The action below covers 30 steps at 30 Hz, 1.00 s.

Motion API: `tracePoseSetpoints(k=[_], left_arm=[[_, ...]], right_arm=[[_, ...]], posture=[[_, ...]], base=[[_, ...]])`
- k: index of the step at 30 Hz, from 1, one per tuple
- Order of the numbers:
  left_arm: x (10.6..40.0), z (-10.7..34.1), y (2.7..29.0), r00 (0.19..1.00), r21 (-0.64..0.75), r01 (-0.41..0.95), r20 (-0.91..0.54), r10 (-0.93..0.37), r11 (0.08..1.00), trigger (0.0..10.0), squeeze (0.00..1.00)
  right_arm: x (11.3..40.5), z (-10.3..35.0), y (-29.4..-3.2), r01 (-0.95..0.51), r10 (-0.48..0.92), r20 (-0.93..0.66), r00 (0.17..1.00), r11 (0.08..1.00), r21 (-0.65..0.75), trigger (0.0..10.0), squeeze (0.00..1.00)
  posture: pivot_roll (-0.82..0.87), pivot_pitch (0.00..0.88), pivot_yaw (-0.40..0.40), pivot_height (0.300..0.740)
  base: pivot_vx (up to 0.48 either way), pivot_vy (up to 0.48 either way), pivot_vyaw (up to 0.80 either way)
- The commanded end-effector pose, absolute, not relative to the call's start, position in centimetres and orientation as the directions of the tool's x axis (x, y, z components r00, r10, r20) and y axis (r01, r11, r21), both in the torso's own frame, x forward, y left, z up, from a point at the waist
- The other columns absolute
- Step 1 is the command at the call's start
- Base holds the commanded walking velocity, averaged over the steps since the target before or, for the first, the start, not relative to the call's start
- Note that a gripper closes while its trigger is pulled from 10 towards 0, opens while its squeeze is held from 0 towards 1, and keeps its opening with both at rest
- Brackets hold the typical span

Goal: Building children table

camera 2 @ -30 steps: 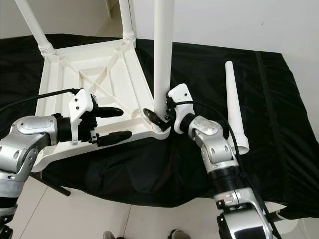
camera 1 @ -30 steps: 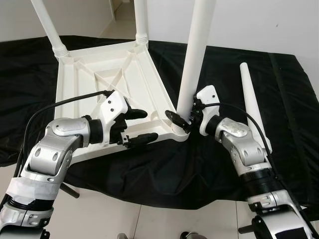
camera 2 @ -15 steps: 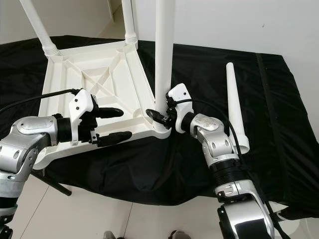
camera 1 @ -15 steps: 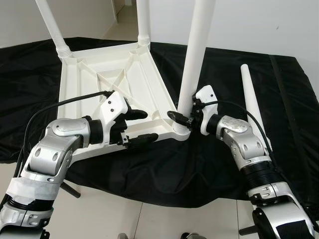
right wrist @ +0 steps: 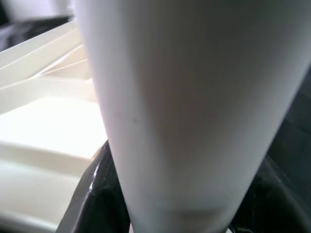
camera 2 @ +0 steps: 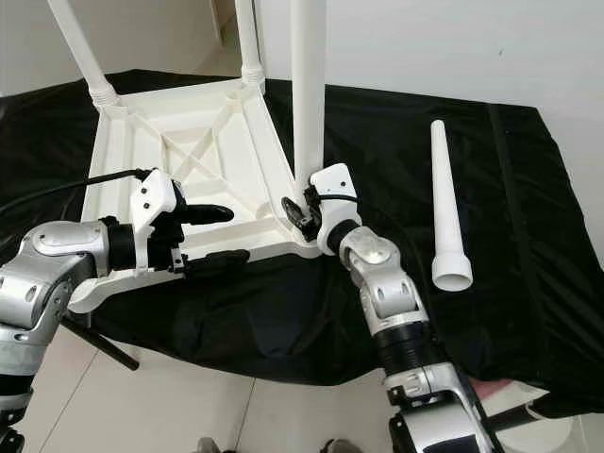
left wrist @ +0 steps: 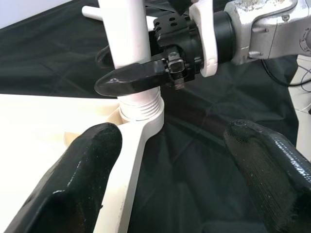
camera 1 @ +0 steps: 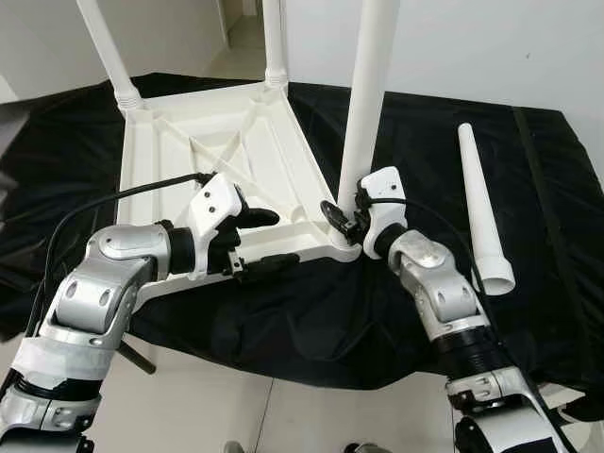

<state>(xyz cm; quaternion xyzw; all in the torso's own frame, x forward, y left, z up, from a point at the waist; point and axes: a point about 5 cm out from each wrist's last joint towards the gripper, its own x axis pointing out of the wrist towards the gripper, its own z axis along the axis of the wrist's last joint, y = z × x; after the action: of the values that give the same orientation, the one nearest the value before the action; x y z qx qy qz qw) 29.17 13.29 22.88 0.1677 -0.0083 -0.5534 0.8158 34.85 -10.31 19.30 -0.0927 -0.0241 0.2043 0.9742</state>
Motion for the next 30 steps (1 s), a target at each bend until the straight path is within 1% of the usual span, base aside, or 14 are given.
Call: tracePoseSetpoints(k=[1, 2, 6, 7, 13, 18, 19, 20, 21, 22, 26, 27, 29, 30], left_arm=[[29.2, 22.8, 13.6, 0.432, 0.288, 0.881, -0.168, -0.886, 0.375, 10.0, 0.0], [29.2, 22.8, 13.6, 0.432, 0.288, 0.881, -0.168, -0.886, 0.375, 10.0, 0.0], [29.1, 22.7, 13.6, 0.433, 0.286, 0.881, -0.171, -0.885, 0.376, 10.0, 0.0], [29.1, 22.7, 13.6, 0.433, 0.286, 0.881, -0.171, -0.885, 0.376, 10.0, 0.0], [29.2, 22.7, 13.6, 0.432, 0.286, 0.882, -0.173, -0.885, 0.375, 10.0, 0.0], [29.2, 22.7, 13.6, 0.432, 0.285, 0.882, -0.174, -0.885, 0.375, 10.0, 0.0], [29.2, 22.7, 13.6, 0.433, 0.285, 0.882, -0.174, -0.885, 0.375, 10.0, 0.0], [29.2, 22.7, 13.6, 0.433, 0.285, 0.882, -0.174, -0.884, 0.376, 10.0, 0.0], [29.2, 22.7, 13.6, 0.433, 0.285, 0.882, -0.174, -0.884, 0.376, 10.0, 0.0], [29.2, 22.7, 13.6, 0.434, 0.285, 0.881, -0.174, -0.884, 0.377, 10.0, 0.0], [29.2, 22.7, 13.6, 0.436, 0.285, 0.881, -0.174, -0.883, 0.378, 10.0, 0.0], [29.2, 22.7, 13.6, 0.436, 0.286, 0.88, -0.174, -0.883, 0.379, 10.0, 0.0], [29.2, 22.7, 13.7, 0.437, 0.286, 0.88, -0.174, -0.883, 0.379, 10.0, 0.0], [29.2, 22.7, 13.7, 0.437, 0.286, 0.88, -0.174, -0.883, 0.38, 10.0, 0.0]], right_arm=[[34.4, 15.9, -11.7, -0.251, 0.234, -0.124, 0.964, 0.957, -0.145, 0.0, 0.0], [34.4, 15.9, -11.7, -0.251, 0.234, -0.124, 0.964, 0.957, -0.145, 0.0, 0.0], [33.1, 14.6, -11.4, -0.092, 0.077, -0.142, 0.987, 0.99, -0.104, 0.0, 0.0], [33.1, 14.6, -11.4, -0.092, 0.077, -0.142, 0.987, 0.99, -0.104, 0.0, 0.0], [31.9, 14.3, -11.2, 0.107, -0.12, -0.125, 0.985, 0.989, -0.103, 0.0, 0.0], [31.6, 14.5, -10.9, 0.152, -0.162, -0.11, 0.981, 0.984, -0.097, 0.0, 0.0], [31.7, 14.8, -10.6, 0.126, -0.137, -0.093, 0.986, 0.986, -0.114, 1.8, 0.0], [31.9, 15.2, -10.4, 0.101, -0.11, -0.064, 0.992, 0.986, -0.129, 10.0, 0.0], [31.9, 15.2, -10.4, 0.101, -0.11, -0.064, 0.992, 0.986, -0.129, 10.0, 0.0], [32.0, 15.7, -10.2, 0.082, -0.087, -0.036, 0.996, 0.989, -0.122, 10.0, 1.0], [32.2, 17.0, -10.0, 0.028, -0.025, 0.031, 0.999, 0.994, -0.105, 10.0, 1.0], [32.2, 17.6, -9.6, -0.029, 0.035, 0.062, 0.997, 0.995, -0.095, 10.0, 1.0], [32.2, 18.0, -9.3, -0.065, 0.073, 0.083, 0.994, 0.994, -0.089, 10.0, 1.0], [32.2, 19.1, -9.2, -0.127, 0.14, 0.135, 0.981, 0.987, -0.102, 10.0, 0.0]], posture=[[-0.06, 0.124, 0.079, 0.74], [-0.06, 0.124, 0.079, 0.74], [-0.06, 0.129, 0.079, 0.74], [-0.06, 0.129, 0.079, 0.74], [-0.06, 0.133, 0.08, 0.74], [-0.06, 0.134, 0.081, 0.74], [-0.06, 0.134, 0.081, 0.74], [-0.06, 0.136, 0.082, 0.74], [-0.06, 0.136, 0.082, 0.74], [-0.06, 0.136, 0.082, 0.74], [-0.06, 0.136, 0.082, 0.74], [-0.06, 0.137, 0.082, 0.74], [-0.06, 0.137, 0.082, 0.74], [-0.06, 0.137, 0.082, 0.74]], base=[[0.0, 0.0, 0.0], [0.0, 0.0, 0.0], [0.0, 0.0, 0.0], [0.0, 0.0, 0.0], [0.0, 0.0, 0.0], [0.0, 0.0, 0.0], [0.0, 0.0, 0.0], [0.0, 0.0, 0.0], [0.0, 0.0, 0.0], [0.0, 0.0, 0.0], [0.0, 0.0, 0.0], [0.0, 0.0, 0.0], [0.0, 0.0, 0.0], [0.0, 0.0, 0.0]])
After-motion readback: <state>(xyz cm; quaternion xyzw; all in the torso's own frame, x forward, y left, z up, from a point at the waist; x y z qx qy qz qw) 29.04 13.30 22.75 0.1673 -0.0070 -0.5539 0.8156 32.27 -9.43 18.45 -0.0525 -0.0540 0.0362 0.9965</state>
